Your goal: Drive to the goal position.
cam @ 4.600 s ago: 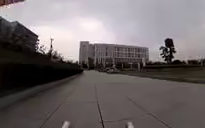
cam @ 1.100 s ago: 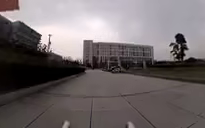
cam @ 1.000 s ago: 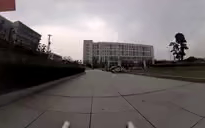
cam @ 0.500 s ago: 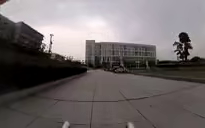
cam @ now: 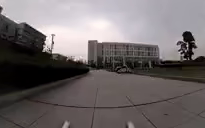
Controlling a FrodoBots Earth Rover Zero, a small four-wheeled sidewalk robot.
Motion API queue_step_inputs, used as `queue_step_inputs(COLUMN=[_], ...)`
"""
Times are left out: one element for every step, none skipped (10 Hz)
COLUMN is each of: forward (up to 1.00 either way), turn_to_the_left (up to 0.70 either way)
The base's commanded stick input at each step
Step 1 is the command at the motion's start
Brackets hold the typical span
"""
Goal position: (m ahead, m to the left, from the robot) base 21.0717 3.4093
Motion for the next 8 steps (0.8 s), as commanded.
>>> queue_step_inputs(forward=[0.6, 0.6, 0.6, 0.6, 0.6, 0.6, 0.6, 0.6], turn_to_the_left=[0.0, 0.0, 0.0, 0.0, 0.0, 0.0, 0.0, 0.12])
